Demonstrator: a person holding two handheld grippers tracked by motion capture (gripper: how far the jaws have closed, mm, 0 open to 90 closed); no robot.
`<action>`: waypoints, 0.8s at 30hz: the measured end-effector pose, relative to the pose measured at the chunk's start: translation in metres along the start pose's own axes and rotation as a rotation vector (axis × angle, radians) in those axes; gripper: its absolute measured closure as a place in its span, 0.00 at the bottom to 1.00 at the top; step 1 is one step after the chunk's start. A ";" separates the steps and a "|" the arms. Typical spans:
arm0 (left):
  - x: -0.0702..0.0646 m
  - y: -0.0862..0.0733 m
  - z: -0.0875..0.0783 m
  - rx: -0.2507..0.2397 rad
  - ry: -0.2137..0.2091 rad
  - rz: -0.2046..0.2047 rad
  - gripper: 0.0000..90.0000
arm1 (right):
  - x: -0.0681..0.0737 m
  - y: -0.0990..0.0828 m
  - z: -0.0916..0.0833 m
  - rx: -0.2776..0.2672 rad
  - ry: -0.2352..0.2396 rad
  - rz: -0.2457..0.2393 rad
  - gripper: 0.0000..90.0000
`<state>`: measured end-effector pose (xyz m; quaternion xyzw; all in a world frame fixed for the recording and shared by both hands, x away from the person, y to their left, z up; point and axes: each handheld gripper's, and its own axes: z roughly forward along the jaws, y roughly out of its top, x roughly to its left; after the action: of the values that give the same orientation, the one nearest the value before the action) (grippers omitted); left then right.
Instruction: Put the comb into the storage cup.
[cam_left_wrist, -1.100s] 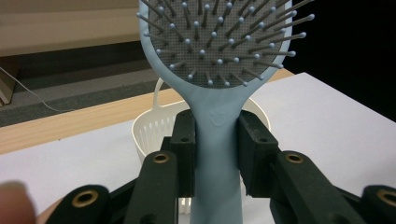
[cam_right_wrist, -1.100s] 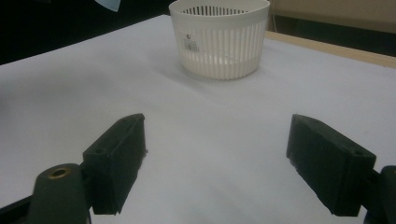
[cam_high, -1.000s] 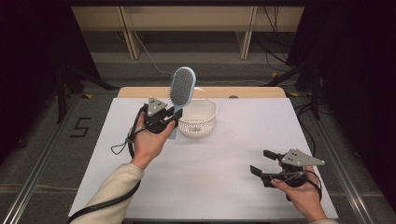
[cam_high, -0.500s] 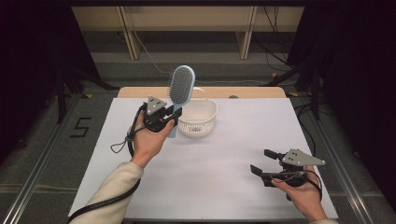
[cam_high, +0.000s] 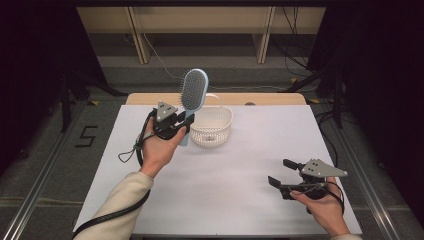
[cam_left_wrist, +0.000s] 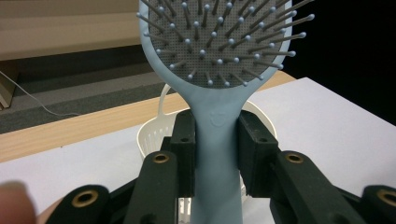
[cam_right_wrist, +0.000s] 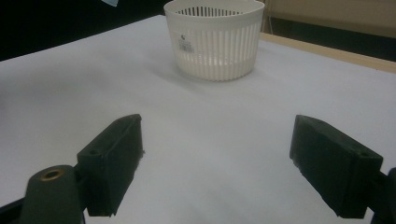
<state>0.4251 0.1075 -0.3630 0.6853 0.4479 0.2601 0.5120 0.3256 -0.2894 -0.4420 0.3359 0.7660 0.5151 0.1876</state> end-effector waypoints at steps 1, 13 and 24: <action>0.000 0.000 0.000 0.000 0.000 0.000 0.77 | 0.000 0.000 0.000 0.002 0.002 0.001 0.20; -0.001 0.005 0.007 -0.009 -0.007 -0.004 0.77 | 0.000 0.000 0.000 -0.004 0.005 0.006 0.20; -0.003 0.008 0.012 -0.020 -0.009 0.000 0.77 | 0.000 0.000 0.000 -0.004 0.006 0.007 0.20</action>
<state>0.4361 0.0987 -0.3588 0.6813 0.4429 0.2615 0.5208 0.3254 -0.2898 -0.4420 0.3368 0.7643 0.5181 0.1843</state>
